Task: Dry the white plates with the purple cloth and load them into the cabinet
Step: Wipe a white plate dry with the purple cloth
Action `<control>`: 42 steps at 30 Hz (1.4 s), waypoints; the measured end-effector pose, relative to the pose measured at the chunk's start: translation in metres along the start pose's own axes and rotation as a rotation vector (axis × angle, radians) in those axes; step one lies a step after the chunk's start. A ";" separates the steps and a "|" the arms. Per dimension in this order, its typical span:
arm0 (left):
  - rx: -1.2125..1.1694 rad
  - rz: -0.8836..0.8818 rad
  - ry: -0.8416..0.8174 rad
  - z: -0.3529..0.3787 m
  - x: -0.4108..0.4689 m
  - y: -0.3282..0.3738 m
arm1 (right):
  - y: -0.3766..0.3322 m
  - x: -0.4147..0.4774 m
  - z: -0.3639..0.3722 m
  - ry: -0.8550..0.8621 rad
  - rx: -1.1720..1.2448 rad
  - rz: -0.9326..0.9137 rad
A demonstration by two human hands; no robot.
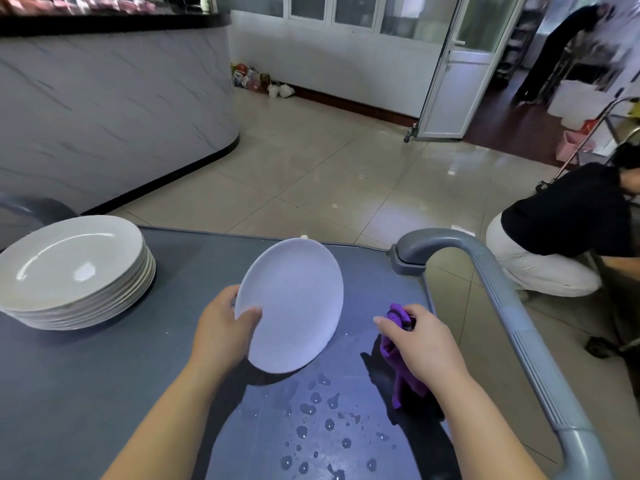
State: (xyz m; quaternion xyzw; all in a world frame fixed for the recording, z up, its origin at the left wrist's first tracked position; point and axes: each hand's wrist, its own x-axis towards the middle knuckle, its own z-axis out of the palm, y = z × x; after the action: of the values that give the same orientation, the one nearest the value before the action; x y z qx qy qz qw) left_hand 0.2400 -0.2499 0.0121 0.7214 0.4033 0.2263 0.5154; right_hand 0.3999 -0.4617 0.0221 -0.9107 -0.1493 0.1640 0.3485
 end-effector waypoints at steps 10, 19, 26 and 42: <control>0.204 0.418 0.053 -0.003 -0.008 0.051 | -0.012 -0.015 -0.021 0.165 0.228 -0.015; 0.460 0.662 0.071 -0.001 -0.008 0.092 | -0.017 -0.029 -0.035 -0.033 0.183 -0.126; 0.601 0.655 0.066 -0.001 -0.009 0.103 | -0.018 -0.033 -0.037 -0.004 0.149 -0.081; 0.623 0.587 -0.025 -0.001 -0.010 0.102 | -0.017 -0.033 -0.045 0.120 0.191 -0.056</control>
State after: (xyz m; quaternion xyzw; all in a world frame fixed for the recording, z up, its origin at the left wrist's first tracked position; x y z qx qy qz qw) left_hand 0.2691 -0.2717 0.1077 0.9295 0.2239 0.2220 0.1915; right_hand 0.3856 -0.4890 0.0720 -0.8769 -0.1375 0.1129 0.4466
